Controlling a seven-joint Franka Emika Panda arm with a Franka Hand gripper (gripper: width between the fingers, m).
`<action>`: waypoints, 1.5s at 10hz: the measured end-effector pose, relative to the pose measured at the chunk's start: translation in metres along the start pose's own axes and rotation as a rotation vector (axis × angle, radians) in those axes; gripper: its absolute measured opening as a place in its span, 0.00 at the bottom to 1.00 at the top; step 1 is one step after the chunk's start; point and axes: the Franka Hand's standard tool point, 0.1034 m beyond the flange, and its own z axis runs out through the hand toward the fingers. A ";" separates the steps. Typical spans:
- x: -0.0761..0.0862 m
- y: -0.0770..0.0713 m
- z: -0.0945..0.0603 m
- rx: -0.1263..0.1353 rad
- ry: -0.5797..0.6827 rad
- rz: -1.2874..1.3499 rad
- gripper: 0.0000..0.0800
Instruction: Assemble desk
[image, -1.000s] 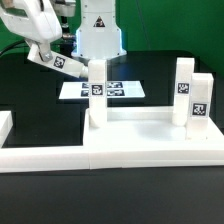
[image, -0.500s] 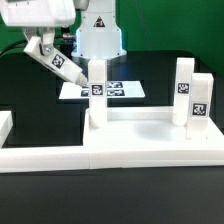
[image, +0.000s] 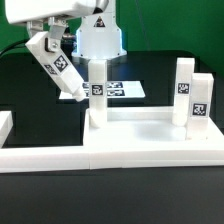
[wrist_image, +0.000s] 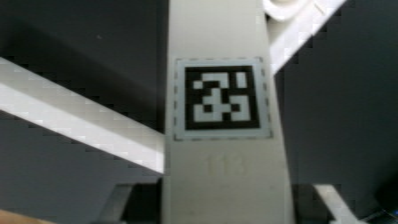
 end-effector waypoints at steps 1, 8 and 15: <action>-0.004 -0.009 0.003 0.014 0.056 -0.016 0.36; -0.018 -0.052 0.013 0.046 0.202 -0.200 0.36; -0.036 -0.075 0.013 0.001 0.136 -0.107 0.36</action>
Offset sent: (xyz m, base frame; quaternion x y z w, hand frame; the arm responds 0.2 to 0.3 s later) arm 0.0374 0.0108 0.0220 -0.0303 0.2429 -0.1428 0.9590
